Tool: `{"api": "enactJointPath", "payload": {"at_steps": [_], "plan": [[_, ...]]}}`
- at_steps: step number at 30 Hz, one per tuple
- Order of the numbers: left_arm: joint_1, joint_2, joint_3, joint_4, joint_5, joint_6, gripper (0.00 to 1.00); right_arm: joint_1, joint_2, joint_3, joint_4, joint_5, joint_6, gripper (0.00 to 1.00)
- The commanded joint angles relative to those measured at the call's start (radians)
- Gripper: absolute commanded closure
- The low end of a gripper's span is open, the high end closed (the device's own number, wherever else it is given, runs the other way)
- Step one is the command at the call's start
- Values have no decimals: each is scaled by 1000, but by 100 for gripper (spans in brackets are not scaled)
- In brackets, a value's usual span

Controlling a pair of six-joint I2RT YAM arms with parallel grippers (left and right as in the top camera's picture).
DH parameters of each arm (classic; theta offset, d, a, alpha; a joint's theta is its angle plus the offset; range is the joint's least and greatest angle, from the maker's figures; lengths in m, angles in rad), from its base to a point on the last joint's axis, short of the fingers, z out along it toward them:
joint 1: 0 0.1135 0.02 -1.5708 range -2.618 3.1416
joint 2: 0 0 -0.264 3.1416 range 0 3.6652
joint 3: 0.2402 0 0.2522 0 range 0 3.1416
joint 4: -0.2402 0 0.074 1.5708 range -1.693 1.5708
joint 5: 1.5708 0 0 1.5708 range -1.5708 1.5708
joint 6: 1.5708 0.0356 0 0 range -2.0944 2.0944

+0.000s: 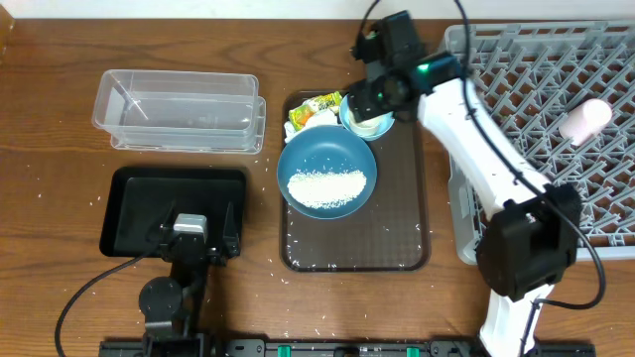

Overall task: Sort waste into correct bins and load items into the dishwasher rack
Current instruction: 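Move the right gripper back to the white cup in the blue bowl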

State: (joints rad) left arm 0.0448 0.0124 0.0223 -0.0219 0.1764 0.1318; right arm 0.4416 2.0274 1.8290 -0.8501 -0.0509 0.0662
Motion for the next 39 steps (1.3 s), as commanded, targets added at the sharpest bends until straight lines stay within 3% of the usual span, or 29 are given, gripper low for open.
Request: {"api": "enactJointPath", "payload": {"at_steps": [1, 3, 9, 29, 39], "plan": [[4, -1, -18, -33, 10, 6, 4, 33, 56, -6, 14, 88, 46, 43], [4, -1, -18, -33, 10, 6, 4, 48, 76, -6, 22, 89, 54, 51], [4, -1, -18, -33, 10, 6, 4, 74, 134, -6, 27, 147, 96, 63], [4, -1, -18, -33, 10, 6, 3, 115, 151, -6, 28, 156, 113, 87], [4, -1, -18, -33, 10, 6, 3, 116, 157, -8, 32, 208, 113, 82]]}}
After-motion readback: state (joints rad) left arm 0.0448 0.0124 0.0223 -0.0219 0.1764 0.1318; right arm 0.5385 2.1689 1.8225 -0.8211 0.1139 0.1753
